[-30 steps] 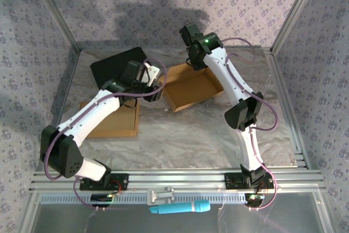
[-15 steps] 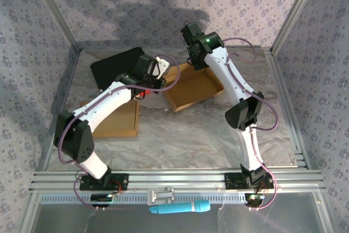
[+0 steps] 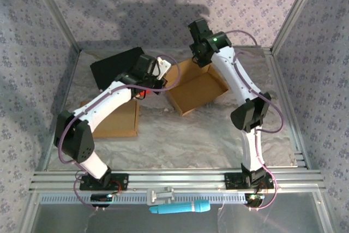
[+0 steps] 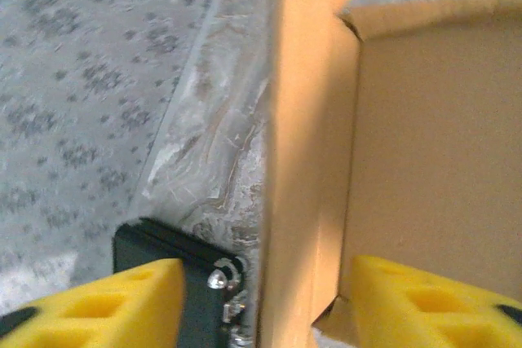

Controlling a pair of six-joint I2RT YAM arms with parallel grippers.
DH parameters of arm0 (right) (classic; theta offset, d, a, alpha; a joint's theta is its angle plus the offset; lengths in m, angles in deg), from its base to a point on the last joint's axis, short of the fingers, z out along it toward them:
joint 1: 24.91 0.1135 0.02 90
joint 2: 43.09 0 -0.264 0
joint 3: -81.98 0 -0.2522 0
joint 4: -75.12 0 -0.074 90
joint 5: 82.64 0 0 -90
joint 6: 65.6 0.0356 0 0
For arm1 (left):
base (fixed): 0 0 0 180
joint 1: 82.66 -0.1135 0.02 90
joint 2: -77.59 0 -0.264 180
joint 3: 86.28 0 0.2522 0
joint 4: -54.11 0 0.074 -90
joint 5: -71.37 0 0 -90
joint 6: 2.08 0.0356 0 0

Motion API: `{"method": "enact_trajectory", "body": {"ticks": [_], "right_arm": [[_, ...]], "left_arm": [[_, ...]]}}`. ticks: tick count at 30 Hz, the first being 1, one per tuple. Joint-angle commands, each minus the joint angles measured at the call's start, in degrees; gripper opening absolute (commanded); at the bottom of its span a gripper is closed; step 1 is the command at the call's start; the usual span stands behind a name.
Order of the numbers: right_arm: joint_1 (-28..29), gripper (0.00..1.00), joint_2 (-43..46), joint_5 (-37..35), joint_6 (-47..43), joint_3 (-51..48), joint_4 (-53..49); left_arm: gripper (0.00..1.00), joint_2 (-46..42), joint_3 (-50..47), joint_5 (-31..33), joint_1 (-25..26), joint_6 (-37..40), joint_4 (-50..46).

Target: Fold the paper box

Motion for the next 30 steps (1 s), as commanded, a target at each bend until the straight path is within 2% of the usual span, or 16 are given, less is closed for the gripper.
{"method": "enact_trajectory", "body": {"ticks": [1,4,6,8,10,13,15,19,23,26,30], "right_arm": [[-2.76,0.68,6.96,0.97,-22.27,-0.60,0.36],[-6.47,0.74,14.90,3.55,-37.96,-9.53,5.35],[-9.61,0.76,21.91,8.35,-47.49,-19.98,12.10],[-13.31,0.77,27.92,12.49,-52.91,-29.98,17.89],[-17.99,0.75,32.73,17.98,-56.67,-40.14,23.96],[-23.83,0.67,37.17,31.03,-66.19,-51.61,31.54],[-24.60,0.63,39.11,34.99,-74.09,-57.44,34.40],[-24.76,0.63,41.61,42.32,-93.43,-68.86,42.06],[-26.91,0.67,36.84,47.73,-99.44,-68.87,45.80],[-27.20,0.70,30.27,47.49,-103.00,-62.44,44.11],[-27.24,0.72,20.88,51.18,-103.75,-55.40,44.29]], "left_arm": [[0.00,-3.57,2.26,-11.67,-3.24,2.18,-4.19],[0.00,-3.17,3.46,-16.58,-4.97,5.07,-8.74],[0.00,-2.97,3.52,-19.45,-6.27,5.68,-10.04],[0.00,-2.70,3.91,-24.46,-7.83,6.06,-10.83],[0.00,-2.05,5.05,-28.60,-9.17,6.65,-12.43],[0.00,0.29,8.04,-33.07,-10.31,9.79,-17.83],[0.00,1.75,9.67,-33.86,-10.67,11.62,-20.66],[0.00,2.54,10.47,-33.95,-11.86,12.92,-21.51],[0.00,2.39,10.25,-33.76,-12.53,13.23,-21.39],[0.00,2.04,9.44,-33.45,-12.80,13.02,-20.87],[0.00,1.94,9.06,-33.32,-12.89,12.55,-20.31]]}}
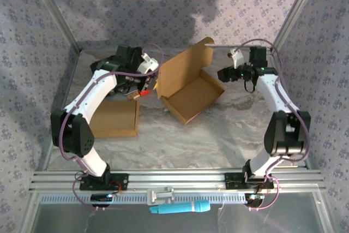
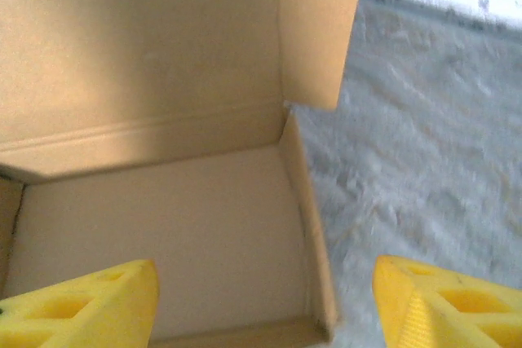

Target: Fold the paper box

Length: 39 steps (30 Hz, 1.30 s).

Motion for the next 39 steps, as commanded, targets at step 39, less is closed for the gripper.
{"method": "enact_trajectory", "body": {"ticks": [39], "right_arm": [[3.21,0.42,-35.89,17.06,-1.99,38.94,4.12]], "left_arm": [[0.00,7.01,6.82,-0.68,-4.04,1.78,-2.30]]}}
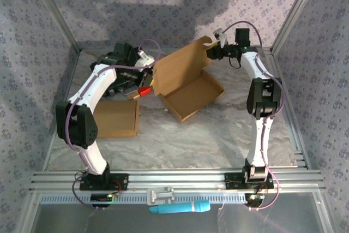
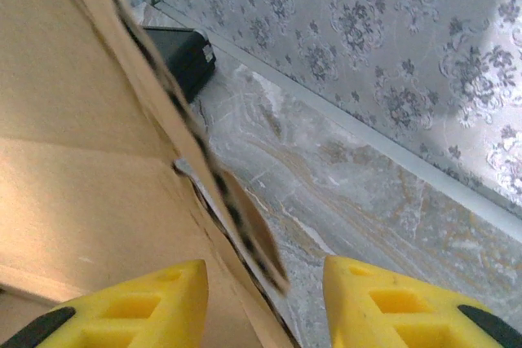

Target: Fold the paper box

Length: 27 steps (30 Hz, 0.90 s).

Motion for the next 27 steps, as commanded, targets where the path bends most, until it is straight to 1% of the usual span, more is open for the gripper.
{"method": "enact_trajectory", "body": {"ticks": [1,6,7,9,13,17,20,24,27], "right_arm": [[1.15,0.40,-0.24,-0.86,-1.78,2.11,-2.41],[2.35,0.23,0.48,-3.91,-3.80,2.03,-4.92],[2.64,0.22,0.68,-4.46,-4.10,1.89,-5.54],[2.75,0.21,1.50,-4.83,-4.05,1.27,-6.31],[3.08,0.25,4.76,-7.04,-3.84,-1.94,-5.93],[3.05,0.28,8.34,-8.96,-3.86,-5.23,-4.84],[3.01,0.27,9.15,-9.44,-4.09,-5.43,-4.92],[3.45,0.20,8.11,-9.30,-4.64,-3.44,-7.53],[3.67,0.20,8.73,-9.85,-4.30,-4.30,-7.52]], "left_arm": [[0.00,0.90,2.67,-0.53,-0.21,1.01,-0.96],[0.00,1.20,3.01,1.24,-0.25,0.29,-0.38],[0.00,1.29,3.06,1.61,-0.26,-0.02,-0.22],[0.00,1.29,3.23,2.70,-0.25,-0.71,0.22],[0.00,1.47,3.79,5.03,-0.25,-1.63,0.53],[0.00,1.58,4.16,4.96,-0.25,-2.00,0.62],[0.00,1.56,4.23,4.71,-0.19,-2.41,0.88],[0.00,1.62,3.99,4.68,0.00,-2.92,1.10],[0.00,1.71,3.82,5.08,0.18,-3.23,0.99]]}}
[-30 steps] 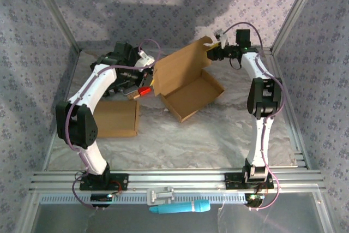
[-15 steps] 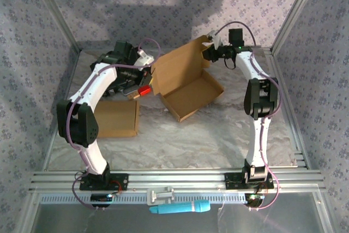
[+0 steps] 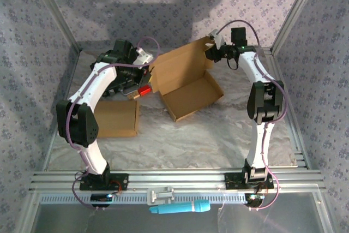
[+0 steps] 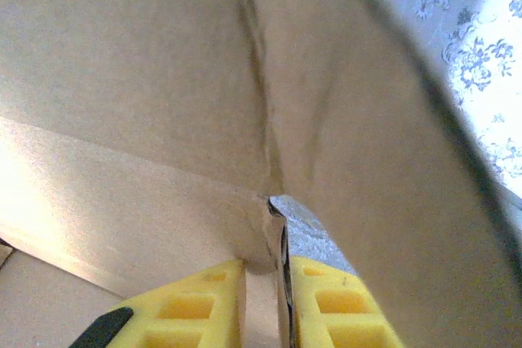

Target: Fold the paper box

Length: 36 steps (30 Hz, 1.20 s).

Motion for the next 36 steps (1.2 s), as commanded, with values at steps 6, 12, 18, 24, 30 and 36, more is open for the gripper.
{"method": "enact_trajectory", "body": {"ticks": [6,12,18,24,30,36], "right_arm": [[0.83,0.25,4.61,-2.75,1.04,-3.55,0.07],[0.98,0.16,6.20,-4.40,0.95,-5.32,0.08],[2.74,0.06,9.20,-10.62,2.67,-8.08,-1.26],[8.62,0.00,16.48,-27.39,12.14,-16.78,0.96],[15.50,0.00,25.37,-46.85,23.22,-28.99,6.20],[14.29,0.00,32.45,-48.39,30.27,-40.33,21.86]], "left_arm": [[0.00,0.66,1.91,1.86,0.64,-0.32,-0.20],[0.00,1.53,3.23,3.20,1.41,0.07,-1.07],[0.00,2.67,4.48,8.12,2.52,-4.97,1.05],[0.00,2.92,3.94,12.03,5.66,-15.26,7.00],[0.00,3.30,3.35,15.67,9.00,-23.52,11.51],[0.00,2.99,1.51,13.90,9.87,-22.77,16.91]]}}
